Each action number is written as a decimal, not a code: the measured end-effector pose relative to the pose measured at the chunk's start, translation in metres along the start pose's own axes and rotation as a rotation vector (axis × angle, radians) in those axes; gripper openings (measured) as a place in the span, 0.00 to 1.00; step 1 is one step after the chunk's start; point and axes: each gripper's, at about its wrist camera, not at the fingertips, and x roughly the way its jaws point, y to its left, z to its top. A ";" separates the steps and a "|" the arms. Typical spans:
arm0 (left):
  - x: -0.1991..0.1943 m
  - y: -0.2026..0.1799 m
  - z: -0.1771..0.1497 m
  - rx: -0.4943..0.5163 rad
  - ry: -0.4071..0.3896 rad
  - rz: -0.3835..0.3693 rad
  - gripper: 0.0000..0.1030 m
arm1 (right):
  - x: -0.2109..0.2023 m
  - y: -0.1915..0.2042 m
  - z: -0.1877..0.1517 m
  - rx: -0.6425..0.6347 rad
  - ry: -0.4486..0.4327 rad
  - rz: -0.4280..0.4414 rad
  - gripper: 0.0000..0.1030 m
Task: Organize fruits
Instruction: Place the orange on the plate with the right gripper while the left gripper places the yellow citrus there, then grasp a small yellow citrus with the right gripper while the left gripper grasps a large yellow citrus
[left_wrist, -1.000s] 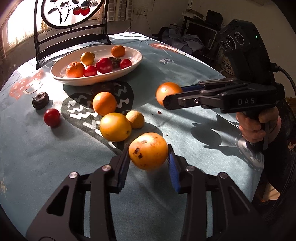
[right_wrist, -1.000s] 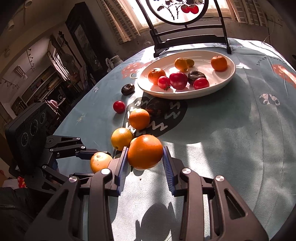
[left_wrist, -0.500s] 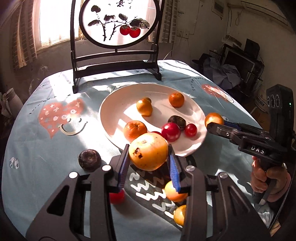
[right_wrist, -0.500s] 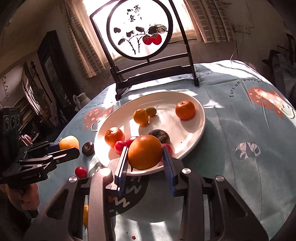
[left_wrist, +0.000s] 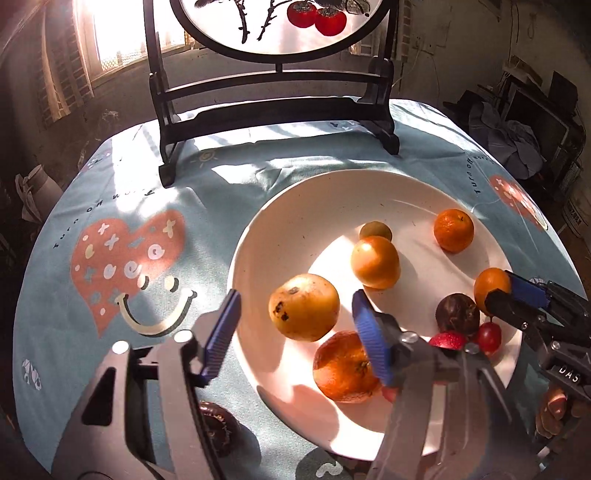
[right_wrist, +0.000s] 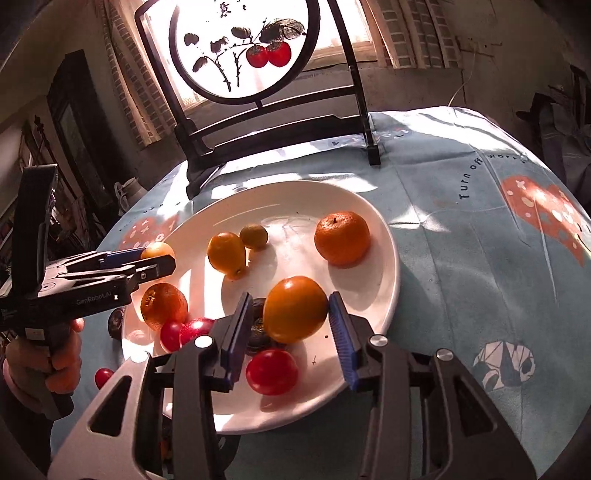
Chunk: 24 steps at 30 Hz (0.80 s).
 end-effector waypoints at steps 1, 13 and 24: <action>-0.011 0.001 -0.003 -0.004 -0.052 0.027 0.89 | -0.003 0.000 -0.001 0.001 -0.001 0.002 0.43; -0.105 0.027 -0.089 -0.061 -0.164 0.063 0.98 | -0.052 0.049 -0.042 -0.036 0.051 0.233 0.45; -0.101 0.054 -0.127 -0.197 -0.079 -0.017 0.98 | -0.080 0.086 -0.098 -0.394 0.194 0.309 0.45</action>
